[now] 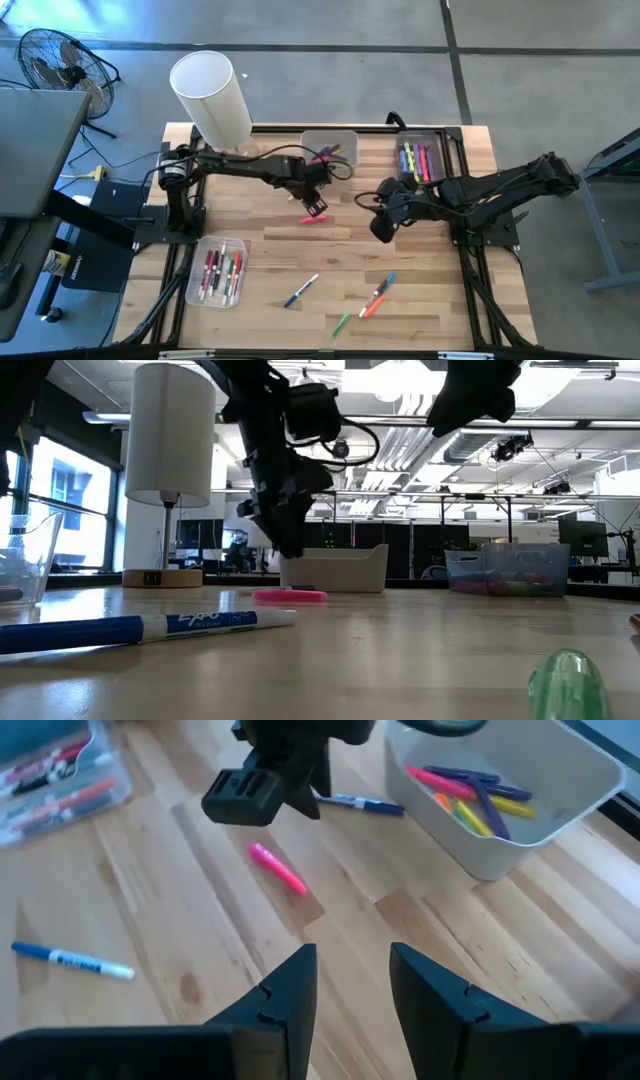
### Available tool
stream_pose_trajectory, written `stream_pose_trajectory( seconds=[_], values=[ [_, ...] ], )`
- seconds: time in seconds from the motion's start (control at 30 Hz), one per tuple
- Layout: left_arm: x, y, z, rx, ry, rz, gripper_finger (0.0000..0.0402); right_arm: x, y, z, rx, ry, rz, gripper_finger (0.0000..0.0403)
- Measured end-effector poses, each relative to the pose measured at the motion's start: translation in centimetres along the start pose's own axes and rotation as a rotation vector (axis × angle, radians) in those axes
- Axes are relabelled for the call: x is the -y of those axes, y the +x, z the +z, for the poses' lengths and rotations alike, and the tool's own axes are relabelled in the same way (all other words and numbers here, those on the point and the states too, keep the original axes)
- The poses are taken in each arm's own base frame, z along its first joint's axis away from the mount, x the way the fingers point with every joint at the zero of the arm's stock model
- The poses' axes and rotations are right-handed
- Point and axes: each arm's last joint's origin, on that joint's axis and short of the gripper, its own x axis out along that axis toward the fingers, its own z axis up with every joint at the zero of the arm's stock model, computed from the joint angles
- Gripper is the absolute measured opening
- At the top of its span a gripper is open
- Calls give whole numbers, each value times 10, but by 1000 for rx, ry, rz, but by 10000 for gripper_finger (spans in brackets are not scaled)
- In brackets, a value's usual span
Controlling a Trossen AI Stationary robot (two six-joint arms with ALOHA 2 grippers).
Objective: Pick & Place Markers
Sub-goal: Put the blue marker into the transparent bin
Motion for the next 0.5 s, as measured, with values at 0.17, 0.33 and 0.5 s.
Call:
stream_pose_trajectory(
  seconds=[0.17, 0.33, 0.5],
  values=[
    [-23, 7, -3, -85, -28, 22, 169, 1, 0, 1, 20, 58, -22, 117],
    [-45, 25, -17, -150, -60, 44, 197, 1, 0, 1, 36, 91, -36, 117],
    [-56, 39, -29, -182, -63, -5, 202, 1, 0, 2, 53, 114, -46, 117]
  ],
)
